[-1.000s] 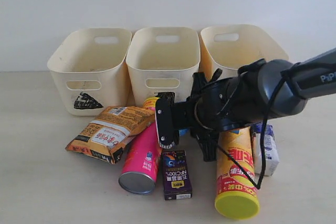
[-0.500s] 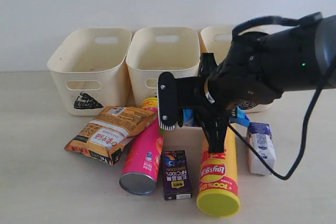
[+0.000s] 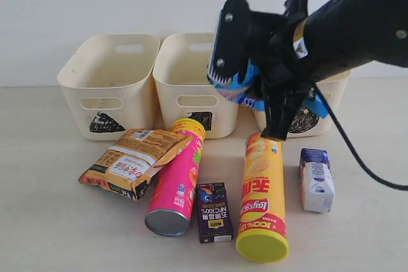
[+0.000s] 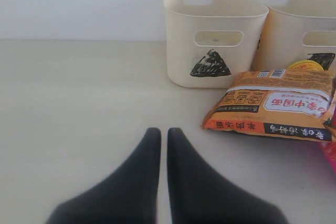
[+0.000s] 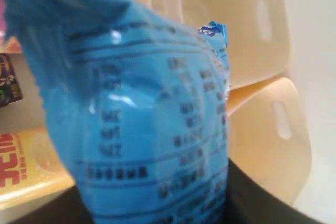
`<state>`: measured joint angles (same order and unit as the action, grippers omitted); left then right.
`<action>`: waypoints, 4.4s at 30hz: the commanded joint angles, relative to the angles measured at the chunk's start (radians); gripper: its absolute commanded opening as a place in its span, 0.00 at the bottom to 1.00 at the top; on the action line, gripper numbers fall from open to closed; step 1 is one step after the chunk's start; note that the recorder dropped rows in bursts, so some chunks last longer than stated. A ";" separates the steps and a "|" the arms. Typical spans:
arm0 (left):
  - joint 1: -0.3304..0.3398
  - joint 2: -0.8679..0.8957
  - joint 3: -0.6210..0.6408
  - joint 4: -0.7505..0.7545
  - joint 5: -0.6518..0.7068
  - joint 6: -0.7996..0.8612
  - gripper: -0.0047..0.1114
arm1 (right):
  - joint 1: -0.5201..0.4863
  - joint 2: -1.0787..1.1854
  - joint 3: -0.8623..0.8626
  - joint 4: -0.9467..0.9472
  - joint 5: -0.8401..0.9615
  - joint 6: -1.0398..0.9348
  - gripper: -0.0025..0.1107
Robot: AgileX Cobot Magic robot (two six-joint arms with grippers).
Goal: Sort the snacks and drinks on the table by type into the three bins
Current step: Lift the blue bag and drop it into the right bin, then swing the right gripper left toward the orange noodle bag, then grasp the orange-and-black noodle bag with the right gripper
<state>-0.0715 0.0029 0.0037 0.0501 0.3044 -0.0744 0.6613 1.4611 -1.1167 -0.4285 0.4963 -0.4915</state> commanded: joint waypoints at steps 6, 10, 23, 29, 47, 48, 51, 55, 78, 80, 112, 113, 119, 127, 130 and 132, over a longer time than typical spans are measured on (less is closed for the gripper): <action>0.001 -0.003 -0.004 -0.004 -0.008 -0.007 0.07 | -0.209 -0.029 -0.002 0.075 -0.296 0.296 0.02; 0.001 -0.003 -0.004 -0.004 -0.008 -0.007 0.07 | -0.306 0.007 -0.017 0.174 -0.471 0.423 0.02; 0.001 -0.003 -0.004 -0.004 -0.008 -0.007 0.07 | -0.383 0.398 -0.535 0.219 -0.036 0.443 0.02; 0.001 -0.003 -0.004 -0.004 -0.008 -0.007 0.07 | -0.451 0.642 -0.839 0.512 0.145 0.360 0.03; 0.001 -0.003 -0.004 -0.004 -0.008 -0.007 0.07 | -0.453 0.623 -0.901 0.527 0.285 0.197 0.45; 0.001 -0.003 -0.004 -0.004 -0.008 -0.007 0.07 | -0.453 0.607 -0.901 0.527 0.311 0.192 0.37; 0.001 -0.003 -0.004 -0.004 -0.008 -0.007 0.07 | -0.453 0.570 -0.901 0.525 0.392 0.190 0.13; 0.001 -0.003 -0.004 -0.004 -0.008 -0.007 0.07 | -0.453 0.536 -0.896 0.525 0.493 0.194 0.02; 0.001 -0.003 -0.004 -0.004 -0.008 -0.007 0.07 | -0.329 0.070 -0.189 0.684 0.248 0.020 0.02; 0.001 -0.003 -0.004 -0.004 -0.008 -0.007 0.07 | -0.264 0.065 -0.170 0.684 0.234 0.018 0.02; 0.001 -0.003 -0.004 -0.004 -0.008 -0.007 0.07 | 0.633 0.458 -0.305 -0.379 0.379 0.457 0.02; 0.001 -0.003 -0.004 -0.004 -0.008 -0.007 0.07 | 0.636 0.478 -0.305 -0.402 0.376 0.465 0.02; 0.001 -0.003 -0.004 -0.004 -0.008 -0.007 0.07 | 0.634 0.540 -0.305 -0.534 0.315 0.559 0.35; 0.001 -0.003 -0.004 -0.004 -0.008 -0.007 0.07 | 0.582 0.602 -0.305 -0.674 0.209 0.691 0.73; 0.001 -0.003 -0.004 -0.004 -0.008 -0.007 0.07 | 0.509 0.617 -0.305 -0.702 0.123 0.738 0.73; 0.001 -0.003 -0.004 -0.004 -0.008 -0.007 0.07 | 0.473 0.632 -0.305 -0.703 0.077 0.746 0.73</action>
<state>-0.0715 0.0029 0.0037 0.0501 0.3044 -0.0744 1.1653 2.0824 -1.4168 -1.1165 0.6187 0.2373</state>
